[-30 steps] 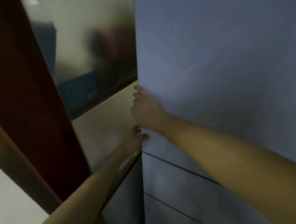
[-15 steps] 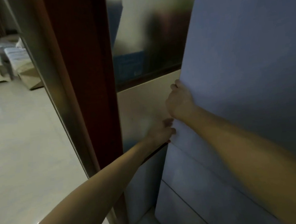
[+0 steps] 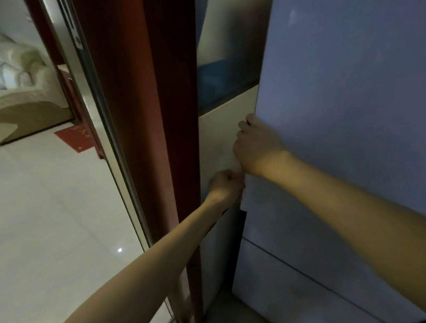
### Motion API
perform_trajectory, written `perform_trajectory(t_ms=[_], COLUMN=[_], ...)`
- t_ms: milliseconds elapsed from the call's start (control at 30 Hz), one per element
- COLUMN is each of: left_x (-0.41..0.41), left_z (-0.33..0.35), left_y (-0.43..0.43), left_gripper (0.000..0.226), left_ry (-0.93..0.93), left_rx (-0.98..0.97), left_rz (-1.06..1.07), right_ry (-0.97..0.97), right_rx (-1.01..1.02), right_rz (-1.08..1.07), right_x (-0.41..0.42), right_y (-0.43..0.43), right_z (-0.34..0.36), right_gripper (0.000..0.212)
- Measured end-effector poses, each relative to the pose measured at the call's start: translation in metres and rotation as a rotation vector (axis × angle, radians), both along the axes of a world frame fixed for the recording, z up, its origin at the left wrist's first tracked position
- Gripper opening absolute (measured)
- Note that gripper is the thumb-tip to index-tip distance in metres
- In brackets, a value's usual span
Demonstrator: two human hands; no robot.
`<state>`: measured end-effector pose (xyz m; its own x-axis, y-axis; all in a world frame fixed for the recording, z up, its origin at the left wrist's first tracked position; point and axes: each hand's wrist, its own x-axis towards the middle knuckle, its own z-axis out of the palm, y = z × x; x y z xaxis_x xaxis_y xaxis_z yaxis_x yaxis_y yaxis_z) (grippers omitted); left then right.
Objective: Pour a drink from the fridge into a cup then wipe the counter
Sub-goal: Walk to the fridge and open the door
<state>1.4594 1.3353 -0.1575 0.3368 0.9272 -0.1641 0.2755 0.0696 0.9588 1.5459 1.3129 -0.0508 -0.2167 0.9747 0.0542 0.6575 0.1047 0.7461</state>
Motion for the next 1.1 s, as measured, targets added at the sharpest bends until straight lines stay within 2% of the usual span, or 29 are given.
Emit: perform_trajectory(t_ms=[133,533,733,1100], left_x=[-0.038,-0.099,-0.123,-0.153], left_z=[-0.001,0.002,0.012,0.017], left_y=[-0.024,-0.089,-0.136,-0.250], left_gripper=[0.011,0.018,0.023,0.032], left_ry=[-0.068,-0.099,-0.054,0.005], left_rx=[0.028,0.000,0.032,0.023], left_rz=[-0.186,-0.350,-0.518,-0.682], right_ry=[0.048,0.055,0.082,0.014], right_rx=[0.097,0.238,0.294,0.324], right_rz=[0.014,0.000,0.020,0.006], right_x=[-0.028,-0.092,-0.108,-0.119], right_y=[-0.035,-0.149,-0.205,-0.323], right_z=[-0.011,-0.018,-0.023,-0.036], right_gripper=[0.026,0.026,0.023,0.025])
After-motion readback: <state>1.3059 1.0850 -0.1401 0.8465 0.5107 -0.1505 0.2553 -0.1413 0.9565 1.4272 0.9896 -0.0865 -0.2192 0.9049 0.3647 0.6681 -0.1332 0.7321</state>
